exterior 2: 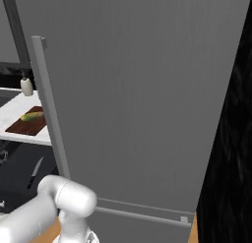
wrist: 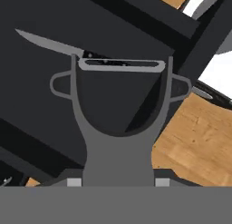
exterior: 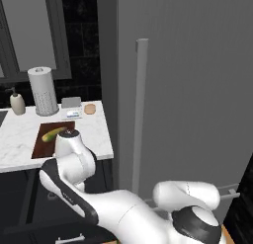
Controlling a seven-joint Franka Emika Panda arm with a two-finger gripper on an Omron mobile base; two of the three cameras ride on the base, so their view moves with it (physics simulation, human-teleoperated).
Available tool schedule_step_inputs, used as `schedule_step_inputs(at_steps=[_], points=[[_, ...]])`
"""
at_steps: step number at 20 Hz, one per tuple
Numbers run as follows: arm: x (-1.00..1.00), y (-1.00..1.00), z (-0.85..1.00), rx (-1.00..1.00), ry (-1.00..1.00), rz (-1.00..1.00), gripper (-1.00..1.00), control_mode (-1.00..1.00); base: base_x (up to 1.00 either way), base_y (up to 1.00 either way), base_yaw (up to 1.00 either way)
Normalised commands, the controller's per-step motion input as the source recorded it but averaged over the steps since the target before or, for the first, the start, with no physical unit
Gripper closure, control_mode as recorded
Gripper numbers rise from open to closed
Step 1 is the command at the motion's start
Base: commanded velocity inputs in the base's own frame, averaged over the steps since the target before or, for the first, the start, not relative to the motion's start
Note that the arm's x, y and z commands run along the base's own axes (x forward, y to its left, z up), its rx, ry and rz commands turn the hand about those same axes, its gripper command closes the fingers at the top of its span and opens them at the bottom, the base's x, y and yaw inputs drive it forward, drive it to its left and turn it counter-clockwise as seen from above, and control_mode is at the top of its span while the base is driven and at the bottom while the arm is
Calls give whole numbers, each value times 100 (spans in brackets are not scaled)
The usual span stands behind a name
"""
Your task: Place the appropriate cutting tool for cutting the cucumber skin on the cutting board.
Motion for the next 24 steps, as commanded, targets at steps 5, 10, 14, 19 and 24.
schedule_step_inputs(at_steps=[5,10,14,19,24], points=[[2,0,100,-1,-6,-16,100,-100,0,0,0],[32,3,87,-1,-1,-15,100,-100,0,0,0],[72,0,41,0,0,-7,100,-100,0,0,0],[71,14,0,-1,0,-5,100,-100,0,0,0],[62,28,-20,-6,0,-8,100,-100,0,0,0]])
